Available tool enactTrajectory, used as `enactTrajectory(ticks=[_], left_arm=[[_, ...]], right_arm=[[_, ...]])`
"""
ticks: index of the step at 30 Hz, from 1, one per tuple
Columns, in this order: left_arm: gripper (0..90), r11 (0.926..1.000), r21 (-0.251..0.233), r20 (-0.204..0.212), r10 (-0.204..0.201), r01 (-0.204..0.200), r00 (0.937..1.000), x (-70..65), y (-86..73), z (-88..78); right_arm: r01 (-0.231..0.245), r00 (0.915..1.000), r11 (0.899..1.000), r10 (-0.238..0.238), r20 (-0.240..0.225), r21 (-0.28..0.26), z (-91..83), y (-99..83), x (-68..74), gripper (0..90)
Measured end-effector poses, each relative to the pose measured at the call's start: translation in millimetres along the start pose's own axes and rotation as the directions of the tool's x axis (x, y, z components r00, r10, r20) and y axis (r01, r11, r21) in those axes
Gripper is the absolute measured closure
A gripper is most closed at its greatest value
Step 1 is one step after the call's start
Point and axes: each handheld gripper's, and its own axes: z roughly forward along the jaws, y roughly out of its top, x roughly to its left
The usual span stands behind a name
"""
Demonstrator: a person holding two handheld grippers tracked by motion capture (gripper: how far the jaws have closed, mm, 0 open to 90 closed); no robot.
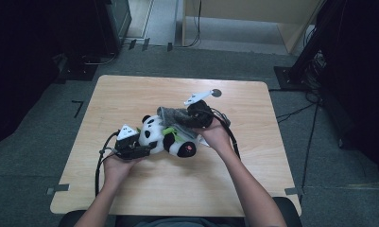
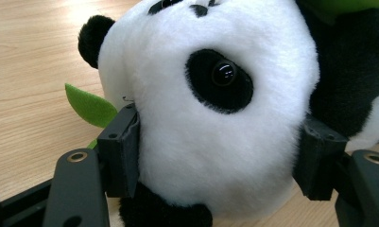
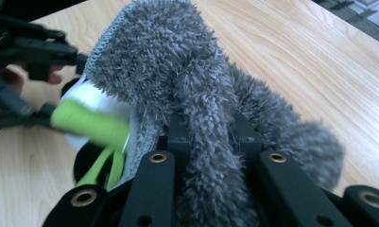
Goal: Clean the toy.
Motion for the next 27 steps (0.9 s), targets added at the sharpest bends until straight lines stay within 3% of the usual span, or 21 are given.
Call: enactTrajectory(ticks=[14,27], left_arm=[[29.9,1.0000,-0.001,0.002,-0.007,0.007,1.0000,-0.1,0.1,0.3],[29.2,0.9999,-0.008,0.005,0.012,-0.012,0.9999,0.1,-1.5,0.3]], right_arm=[[0.000,0.9999,0.999,0.000,0.017,-0.033,-23.0,-49.0,9.4,76.6],[-0.092,0.9956,0.996,0.092,0.017,-0.017,-29.1,-87.5,0.4,76.5]])
